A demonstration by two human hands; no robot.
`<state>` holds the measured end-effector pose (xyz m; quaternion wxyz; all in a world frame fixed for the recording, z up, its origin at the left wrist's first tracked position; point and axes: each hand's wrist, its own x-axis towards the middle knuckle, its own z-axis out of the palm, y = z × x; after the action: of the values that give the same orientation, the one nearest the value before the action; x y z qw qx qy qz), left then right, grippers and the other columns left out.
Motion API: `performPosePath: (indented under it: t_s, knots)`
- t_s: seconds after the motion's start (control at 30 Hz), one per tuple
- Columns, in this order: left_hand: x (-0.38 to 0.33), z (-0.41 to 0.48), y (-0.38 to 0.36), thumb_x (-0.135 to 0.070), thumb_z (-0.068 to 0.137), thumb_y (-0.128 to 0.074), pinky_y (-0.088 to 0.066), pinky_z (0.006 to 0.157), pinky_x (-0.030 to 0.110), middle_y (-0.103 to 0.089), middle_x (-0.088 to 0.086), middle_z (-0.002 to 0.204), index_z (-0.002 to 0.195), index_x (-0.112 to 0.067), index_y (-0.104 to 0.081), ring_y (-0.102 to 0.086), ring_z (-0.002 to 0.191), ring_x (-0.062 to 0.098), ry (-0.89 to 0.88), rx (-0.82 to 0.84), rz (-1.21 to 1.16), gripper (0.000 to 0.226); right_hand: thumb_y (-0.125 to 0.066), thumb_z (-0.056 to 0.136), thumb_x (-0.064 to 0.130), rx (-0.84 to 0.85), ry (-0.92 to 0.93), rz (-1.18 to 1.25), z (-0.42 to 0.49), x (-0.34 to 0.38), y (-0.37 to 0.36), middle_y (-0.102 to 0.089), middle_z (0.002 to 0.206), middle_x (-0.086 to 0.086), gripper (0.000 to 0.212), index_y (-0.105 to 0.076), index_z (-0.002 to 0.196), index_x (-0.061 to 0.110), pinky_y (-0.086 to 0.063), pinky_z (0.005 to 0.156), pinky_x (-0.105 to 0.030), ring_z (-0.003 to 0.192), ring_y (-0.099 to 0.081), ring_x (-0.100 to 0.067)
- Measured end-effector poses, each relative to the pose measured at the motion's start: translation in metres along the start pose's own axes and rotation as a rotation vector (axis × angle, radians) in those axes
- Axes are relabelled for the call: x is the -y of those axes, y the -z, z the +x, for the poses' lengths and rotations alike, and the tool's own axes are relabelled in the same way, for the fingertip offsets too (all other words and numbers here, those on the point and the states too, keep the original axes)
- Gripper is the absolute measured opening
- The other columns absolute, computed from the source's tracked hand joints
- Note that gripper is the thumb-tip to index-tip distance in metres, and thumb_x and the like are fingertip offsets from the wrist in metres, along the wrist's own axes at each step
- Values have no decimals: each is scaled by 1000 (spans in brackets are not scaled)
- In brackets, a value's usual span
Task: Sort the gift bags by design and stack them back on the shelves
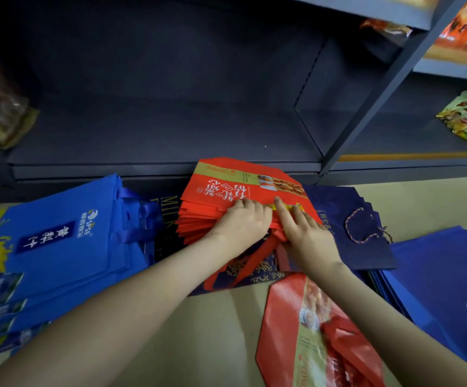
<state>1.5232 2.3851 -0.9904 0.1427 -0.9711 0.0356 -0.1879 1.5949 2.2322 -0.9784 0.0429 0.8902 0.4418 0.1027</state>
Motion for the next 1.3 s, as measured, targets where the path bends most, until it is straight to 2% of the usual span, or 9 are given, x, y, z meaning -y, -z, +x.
performPosePath:
  t_s: [0.13, 0.23, 0.33, 0.47, 0.7, 0.8, 0.93, 1.13, 1.3]
  knots:
    - [28, 19, 12, -1, 84, -32, -45, 55, 24, -57, -2, 67, 87, -11, -47, -55, 60, 16, -35, -179, 44, 18, -47, 80, 24, -205, 93, 6, 30, -15, 12, -69, 102, -17, 51, -42, 129, 13, -56, 59, -34, 88, -70, -33]
    - [50, 31, 19, 6, 90, -25, -42, 62, 26, -56, -1, 74, 94, -9, -50, -53, 67, 16, -5, -309, 60, 30, -68, 79, 15, -360, 113, 24, 50, -27, 19, -68, 100, -16, 51, -45, 125, 11, -55, 52, -34, 86, -70, -34]
    - [62, 39, 24, 1, 91, -40, -44, 67, 30, -59, 3, 80, 96, -8, -60, -55, 71, 20, 88, -418, -7, 23, -49, 90, 34, -444, 127, 28, 65, -32, 22, -68, 101, -17, 42, -46, 124, 9, -53, 48, -32, 86, -70, -34]
    - [63, 35, 13, -12, 84, -51, -46, 96, 44, -62, 20, 116, 115, -4, -48, -60, 105, 34, 240, -181, 2, 33, -21, 102, 46, -432, 124, 41, 79, -33, 12, -66, 109, -19, 52, -46, 127, 9, -57, 56, -37, 92, -69, -36]
    - [58, 20, 31, 8, 61, -16, -47, 52, 27, -58, 2, 58, 73, -11, -61, -58, 50, 18, 235, -8, 6, 50, -22, 102, 45, -365, 120, 87, 71, -24, 17, -63, 118, -22, 62, -63, 118, 2, -50, 92, -49, 110, -61, -40]
    - [62, 16, 38, 8, 59, -25, -45, 49, 25, -55, 1, 55, 68, -13, -59, -56, 47, 18, 180, 27, 60, 41, -59, 84, 35, -319, 187, 34, 67, -15, 28, -50, 135, -27, 51, -61, 116, -3, -37, 106, -50, 126, -49, -42]
    - [60, 16, 45, 8, 63, -39, -48, 52, 27, -56, 2, 57, 70, -12, -59, -57, 50, 19, 101, 24, 122, 30, -91, 37, 50, -170, 186, 29, 60, -2, 41, -54, 129, -29, 88, -62, 102, -3, -46, 96, -52, 119, -55, -41]
    - [53, 57, 65, 4, 73, -43, -50, 56, 29, -58, 3, 59, 71, -13, -60, -59, 52, 20, 83, -90, 165, 23, -94, 41, 18, -266, 84, 10, 82, -28, 68, -65, 73, -15, 58, -60, 85, 1, -47, 40, -30, 60, -67, -34]
    - [71, 68, 66, 0, 85, -34, -55, 75, 34, -69, 10, 80, 91, -5, -68, -68, 73, 26, 119, -113, 188, 35, -84, 63, 6, -381, 92, -81, 107, -34, 63, -69, 95, -18, 54, -64, 113, 1, -54, 51, -34, 78, -70, -36]
